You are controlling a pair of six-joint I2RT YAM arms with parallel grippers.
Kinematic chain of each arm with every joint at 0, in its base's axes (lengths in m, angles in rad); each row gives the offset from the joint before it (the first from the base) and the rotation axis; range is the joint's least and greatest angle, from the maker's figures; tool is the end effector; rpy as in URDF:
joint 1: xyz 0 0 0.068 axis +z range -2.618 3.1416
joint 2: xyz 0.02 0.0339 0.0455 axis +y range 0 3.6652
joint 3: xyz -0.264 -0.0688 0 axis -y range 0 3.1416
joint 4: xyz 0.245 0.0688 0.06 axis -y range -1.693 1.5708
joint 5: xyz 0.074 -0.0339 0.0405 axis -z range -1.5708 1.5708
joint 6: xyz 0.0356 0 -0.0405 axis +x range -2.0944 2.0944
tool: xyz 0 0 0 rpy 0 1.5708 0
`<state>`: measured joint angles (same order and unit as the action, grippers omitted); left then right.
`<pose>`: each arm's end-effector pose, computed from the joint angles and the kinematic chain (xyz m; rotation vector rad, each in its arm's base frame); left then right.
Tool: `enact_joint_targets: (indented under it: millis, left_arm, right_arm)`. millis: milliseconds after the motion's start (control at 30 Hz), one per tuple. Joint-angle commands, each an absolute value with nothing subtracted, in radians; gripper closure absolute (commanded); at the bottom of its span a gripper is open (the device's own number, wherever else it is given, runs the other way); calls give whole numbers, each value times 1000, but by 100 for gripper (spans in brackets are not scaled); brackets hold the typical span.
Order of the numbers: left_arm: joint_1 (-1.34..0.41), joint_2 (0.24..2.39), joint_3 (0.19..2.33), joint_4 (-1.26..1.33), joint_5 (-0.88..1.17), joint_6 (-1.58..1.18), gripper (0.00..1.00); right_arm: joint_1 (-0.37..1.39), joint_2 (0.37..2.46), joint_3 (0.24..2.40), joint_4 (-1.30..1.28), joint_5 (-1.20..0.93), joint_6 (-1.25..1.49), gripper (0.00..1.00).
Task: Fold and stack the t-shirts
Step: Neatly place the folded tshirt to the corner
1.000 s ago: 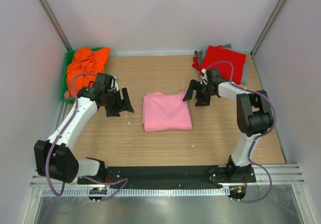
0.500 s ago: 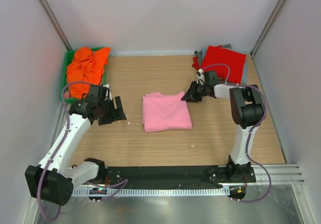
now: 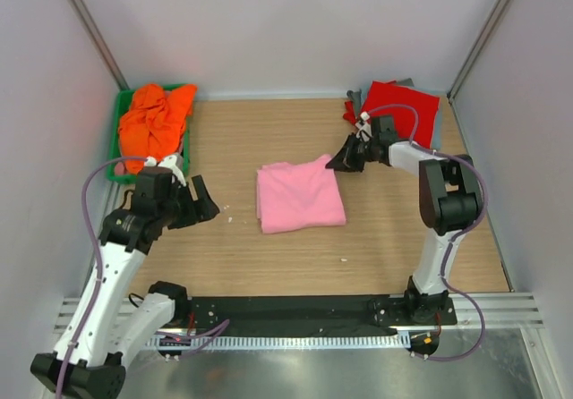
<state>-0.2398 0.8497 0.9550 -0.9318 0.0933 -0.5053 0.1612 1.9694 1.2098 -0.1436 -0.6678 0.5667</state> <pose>0.1519 -0.0406 0.3167 -0.2792 2.4272 -0.4533 0.3958 0.0867 0.1515 0.2108 2.5331 1.1296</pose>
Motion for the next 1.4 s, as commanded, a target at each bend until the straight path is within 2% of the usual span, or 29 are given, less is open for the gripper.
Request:
enact_joint_targets:
  millis: [0, 467, 1033, 1267, 1367]
  left_arm:
    - [-236, 758, 907, -885, 86, -554, 24]
    - [-236, 759, 890, -874, 80, -565, 24]
    - [-235, 773, 891, -879, 71, -569, 25]
    - [-230, 784, 891, -879, 74, -569, 25]
    - [-227, 788, 891, -877, 75, -569, 25]
  right_arm:
    - [141, 1839, 1333, -227, -644, 552, 98]
    - [91, 1871, 1653, -484, -555, 489, 99]
    - [15, 2120, 2344, -830, -512, 436, 98]
    - [-60, 2189, 2566, -821, -552, 526, 99]
    - [-95, 2191, 2577, -782, -600, 572, 99]
